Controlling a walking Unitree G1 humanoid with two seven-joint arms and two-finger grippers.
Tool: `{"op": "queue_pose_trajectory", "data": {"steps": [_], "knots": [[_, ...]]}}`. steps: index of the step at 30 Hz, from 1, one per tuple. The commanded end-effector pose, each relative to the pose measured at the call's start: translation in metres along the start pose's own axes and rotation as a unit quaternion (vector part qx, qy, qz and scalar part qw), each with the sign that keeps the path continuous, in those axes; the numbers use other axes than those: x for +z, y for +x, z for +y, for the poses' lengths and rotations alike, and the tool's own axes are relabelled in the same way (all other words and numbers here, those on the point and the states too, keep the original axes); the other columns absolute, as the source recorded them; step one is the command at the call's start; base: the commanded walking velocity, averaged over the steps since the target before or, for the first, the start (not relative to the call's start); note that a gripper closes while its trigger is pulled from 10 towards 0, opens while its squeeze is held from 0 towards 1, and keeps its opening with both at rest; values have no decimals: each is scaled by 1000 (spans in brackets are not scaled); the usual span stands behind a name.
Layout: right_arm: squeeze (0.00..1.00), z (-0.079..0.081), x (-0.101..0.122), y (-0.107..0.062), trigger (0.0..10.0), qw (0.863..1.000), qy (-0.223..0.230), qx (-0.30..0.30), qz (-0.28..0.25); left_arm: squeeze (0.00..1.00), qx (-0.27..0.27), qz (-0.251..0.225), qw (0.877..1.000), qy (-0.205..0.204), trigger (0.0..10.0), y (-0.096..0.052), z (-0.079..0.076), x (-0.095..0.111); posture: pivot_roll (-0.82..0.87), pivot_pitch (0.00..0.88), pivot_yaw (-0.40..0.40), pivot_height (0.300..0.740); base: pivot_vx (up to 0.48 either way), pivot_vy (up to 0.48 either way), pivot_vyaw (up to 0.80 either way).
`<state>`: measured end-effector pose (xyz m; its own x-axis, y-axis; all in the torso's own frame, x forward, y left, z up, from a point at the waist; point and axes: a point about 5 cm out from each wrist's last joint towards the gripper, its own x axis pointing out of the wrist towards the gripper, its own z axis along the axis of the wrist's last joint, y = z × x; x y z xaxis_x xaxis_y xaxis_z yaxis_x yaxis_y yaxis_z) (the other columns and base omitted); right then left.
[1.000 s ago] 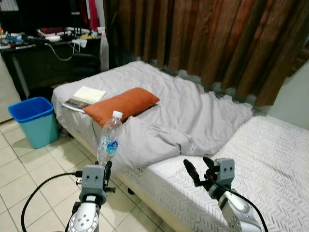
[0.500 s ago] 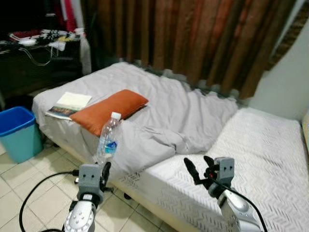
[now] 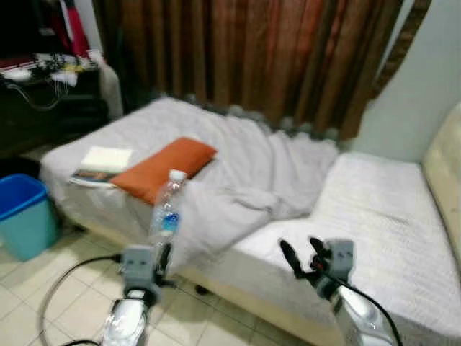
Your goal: Clean up the room
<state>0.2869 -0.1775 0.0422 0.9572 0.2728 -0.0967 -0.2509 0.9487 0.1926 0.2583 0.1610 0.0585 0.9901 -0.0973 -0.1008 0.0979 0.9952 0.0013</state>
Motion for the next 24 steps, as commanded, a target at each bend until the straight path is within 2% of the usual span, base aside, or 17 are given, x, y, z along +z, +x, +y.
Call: {"op": "queue_pose_trajectory", "data": {"steps": [1, 21, 24], "knots": [[0, 3, 5, 4, 10000, 1000, -6, 4, -7, 0, -3, -19, 1000, 7, 10000, 3, 3, 9, 148, 0, -100, 740, 0, 480, 0], [0, 2, 3, 5, 10000, 1000, -3, -4, -2, 0, -8, -12, 1000, -2, 10000, 7, 6, 8, 146, 0, -99, 740, 0, 480, -800], [0, 3, 5, 5, 10000, 1000, -2, 0, -7, 0, -7, -12, 1000, -1, 10000, 7, 7, 8, 146, 0, -100, 740, 0, 480, -194]]}}
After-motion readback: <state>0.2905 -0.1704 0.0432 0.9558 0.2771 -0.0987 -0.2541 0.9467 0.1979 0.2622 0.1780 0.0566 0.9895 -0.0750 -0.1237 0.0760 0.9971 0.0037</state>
